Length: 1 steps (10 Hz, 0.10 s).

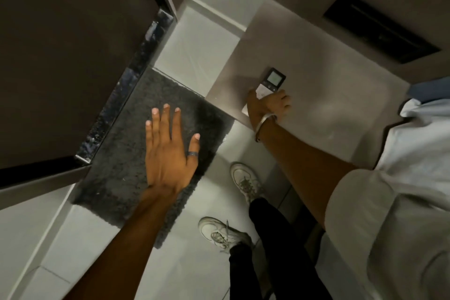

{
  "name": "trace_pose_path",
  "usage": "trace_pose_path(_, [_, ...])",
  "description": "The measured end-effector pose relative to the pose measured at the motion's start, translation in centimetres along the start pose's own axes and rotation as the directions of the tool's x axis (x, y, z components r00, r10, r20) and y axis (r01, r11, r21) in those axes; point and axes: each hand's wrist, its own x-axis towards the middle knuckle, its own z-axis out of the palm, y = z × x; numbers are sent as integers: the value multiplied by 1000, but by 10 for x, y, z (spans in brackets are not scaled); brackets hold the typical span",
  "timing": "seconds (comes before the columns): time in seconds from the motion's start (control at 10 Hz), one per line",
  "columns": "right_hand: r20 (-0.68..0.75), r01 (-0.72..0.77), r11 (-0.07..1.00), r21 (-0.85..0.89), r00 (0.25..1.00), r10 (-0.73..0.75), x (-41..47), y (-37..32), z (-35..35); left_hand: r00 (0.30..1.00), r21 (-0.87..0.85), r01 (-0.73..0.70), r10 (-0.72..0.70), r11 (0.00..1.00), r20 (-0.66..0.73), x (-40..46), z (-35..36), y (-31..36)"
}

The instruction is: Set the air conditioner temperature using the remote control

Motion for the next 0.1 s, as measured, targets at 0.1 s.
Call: trace_pose_path(0.1, [82, 344, 936, 78, 933, -350, -40, -7, -32, 996, 8, -21, 22, 1000, -88, -12, -46, 10])
